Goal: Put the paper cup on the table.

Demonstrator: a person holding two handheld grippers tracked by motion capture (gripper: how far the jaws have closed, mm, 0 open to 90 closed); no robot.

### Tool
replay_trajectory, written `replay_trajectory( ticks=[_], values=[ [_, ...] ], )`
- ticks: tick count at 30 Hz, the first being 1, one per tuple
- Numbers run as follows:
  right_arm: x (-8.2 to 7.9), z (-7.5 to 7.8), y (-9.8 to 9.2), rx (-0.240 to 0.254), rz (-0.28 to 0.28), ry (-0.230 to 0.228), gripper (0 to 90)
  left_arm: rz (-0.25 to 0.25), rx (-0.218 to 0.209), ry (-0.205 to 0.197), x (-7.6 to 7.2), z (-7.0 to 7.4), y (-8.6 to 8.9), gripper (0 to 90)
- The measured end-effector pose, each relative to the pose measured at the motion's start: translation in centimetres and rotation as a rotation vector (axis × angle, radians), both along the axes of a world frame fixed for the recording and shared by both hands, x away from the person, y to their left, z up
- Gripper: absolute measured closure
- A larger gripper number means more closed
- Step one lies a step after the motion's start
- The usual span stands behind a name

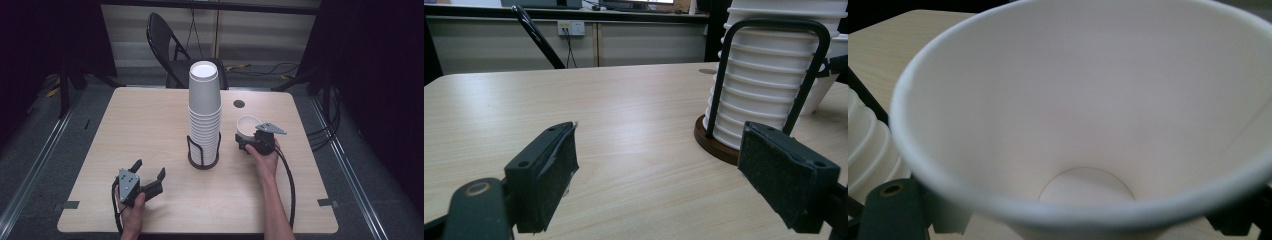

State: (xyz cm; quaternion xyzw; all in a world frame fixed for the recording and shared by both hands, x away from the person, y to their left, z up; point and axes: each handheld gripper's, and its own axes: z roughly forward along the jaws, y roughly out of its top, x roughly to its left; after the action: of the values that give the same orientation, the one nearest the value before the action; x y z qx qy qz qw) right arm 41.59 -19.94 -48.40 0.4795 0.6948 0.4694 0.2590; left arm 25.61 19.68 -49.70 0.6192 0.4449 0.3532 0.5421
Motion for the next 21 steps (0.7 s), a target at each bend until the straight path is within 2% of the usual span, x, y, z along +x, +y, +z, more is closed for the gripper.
replay_trajectory(
  ticks=[1, 6, 8, 11, 14, 21],
  values=[
    [-0.1, 0.0, -0.1, 0.0, -0.006, -0.007, 13.4, -0.001, 0.0, 0.0, 0.0, 0.0, 0.0, 15.9],
    [-0.6, 0.1, -0.3, 0.022, -0.015, 0.041, 13.7, 0.0, 0.002, 0.0, 0.0, 0.0, 0.0, 15.8],
    [-0.8, 0.0, -0.5, 0.027, -0.014, 0.043, 14.0, 0.0, 0.003, 0.001, 0.0, 0.0, 0.0, 15.9],
    [-1.3, 0.2, -0.5, 0.019, -0.016, 0.035, 14.1, 0.002, 0.004, 0.001, 0.0, 0.0, 0.0, 15.9],
    [-1.8, 0.3, -0.6, 0.008, -0.018, 0.047, 14.1, 0.004, 0.003, 0.001, 0.0, 0.0, 0.0, 15.9],
    [-3.4, 0.6, -0.8, 0.033, -0.039, 0.006, 14.3, 0.017, 0.004, -0.002, 0.0, 0.0, -0.1, 15.9]
  ],
)
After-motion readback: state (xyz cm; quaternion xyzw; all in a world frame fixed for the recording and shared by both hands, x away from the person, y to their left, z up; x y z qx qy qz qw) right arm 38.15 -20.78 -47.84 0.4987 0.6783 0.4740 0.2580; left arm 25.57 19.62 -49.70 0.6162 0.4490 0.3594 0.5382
